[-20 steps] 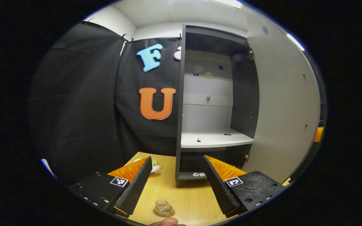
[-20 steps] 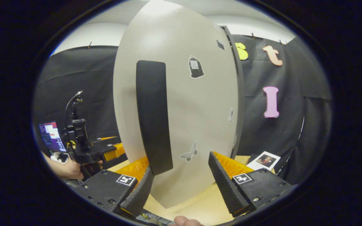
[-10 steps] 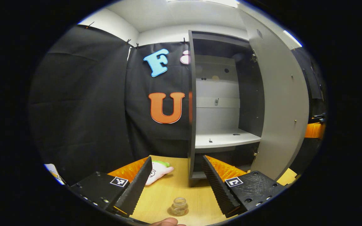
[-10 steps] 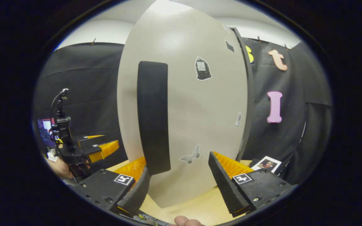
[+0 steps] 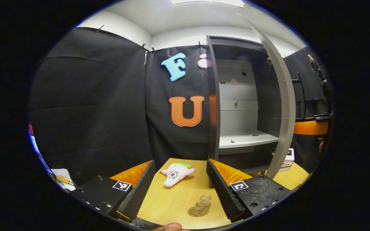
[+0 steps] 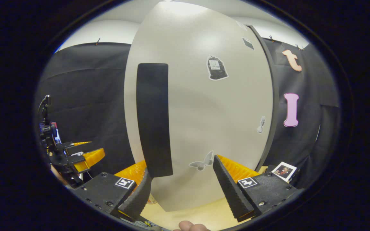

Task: Open the cabinet door with the right hand, grasp the bottle in the cabinet with the left hand and place it on the coaster, then close the cabinet door with the right hand.

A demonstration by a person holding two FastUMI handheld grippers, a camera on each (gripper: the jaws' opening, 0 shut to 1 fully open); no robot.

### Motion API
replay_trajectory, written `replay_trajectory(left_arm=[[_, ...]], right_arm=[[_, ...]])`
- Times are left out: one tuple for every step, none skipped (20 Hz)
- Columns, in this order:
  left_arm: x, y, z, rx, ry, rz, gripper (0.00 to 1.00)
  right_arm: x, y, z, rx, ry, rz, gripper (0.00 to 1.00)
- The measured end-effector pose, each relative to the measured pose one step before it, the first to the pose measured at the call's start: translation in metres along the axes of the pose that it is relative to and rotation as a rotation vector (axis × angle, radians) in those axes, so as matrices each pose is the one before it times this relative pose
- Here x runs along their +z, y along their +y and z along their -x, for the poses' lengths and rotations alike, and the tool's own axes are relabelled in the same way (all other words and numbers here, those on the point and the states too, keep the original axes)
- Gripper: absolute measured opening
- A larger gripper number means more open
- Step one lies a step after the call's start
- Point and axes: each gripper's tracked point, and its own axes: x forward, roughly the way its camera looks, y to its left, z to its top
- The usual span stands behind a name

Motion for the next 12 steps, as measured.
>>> replay_trajectory(left_arm=[[-0.00085, 0.00482, 0.00239, 0.01245, 0.00174, -0.00206, 0.96], [0.00190, 0.00261, 0.00249, 0.00883, -0.00499, -0.00523, 0.96], [0.00212, 0.00164, 0.00229, 0.00616, -0.00550, -0.00637, 0.96], [-0.00162, 0.00336, 0.00233, 0.00510, -0.00123, -0.00742, 0.96], [-0.00308, 0.00377, 0.00248, 0.00636, 0.00365, -0.00768, 0.96], [-0.00249, 0.00408, 0.00141, 0.00613, 0.00659, -0.00316, 0.96], [-0.00358, 0.00281, 0.00093, 0.00752, 0.00900, 0.00303, 0.85], [-0.00188, 0.00241, 0.00091, 0.00790, 0.00688, 0.00767, 0.96], [-0.00080, 0.00102, 0.00136, 0.00458, 0.00457, 0.00923, 0.96], [0.00056, 0.00050, 0.00067, 0.00176, 0.00152, 0.00677, 0.96], [-0.00028, -0.00025, -0.00050, 0.00143, 0.00151, 0.00108, 0.96], [-0.00028, 0.00111, -0.00067, 0.00073, 0.00117, -0.00194, 0.96]], right_arm=[[0.00067, 0.00301, -0.00432, 0.00259, -0.00094, 0.00232, 1.00], [0.00115, 0.00340, -0.00305, 0.00621, -0.00092, 0.00170, 1.00], [0.00015, 0.00435, -0.00358, 0.01449, 0.00540, -0.00120, 1.00], [0.00012, 0.00306, -0.00311, 0.01614, 0.01009, -0.00346, 1.00], [0.00008, 0.00018, -0.00348, 0.00902, 0.01073, -0.00435, 1.00], [0.00096, 0.00156, -0.00280, 0.00853, 0.00752, -0.00655, 1.00], [-0.00006, 0.00121, -0.00296, 0.00626, 0.00715, -0.00329, 1.00], [0.00061, 0.00170, -0.00192, 0.00592, 0.00155, 0.00005, 1.00], [0.00219, 0.00103, 0.00107, 0.00142, -0.00649, 0.00110, 1.00], [0.00406, 0.00104, 0.00230, 0.00288, -0.01522, 0.00123, 1.00], [0.00336, 0.00087, 0.00246, 0.00216, -0.01367, 0.00296, 1.00], [0.00143, 0.00175, 0.00237, 0.00690, 0.00022, 0.00828, 1.00]])
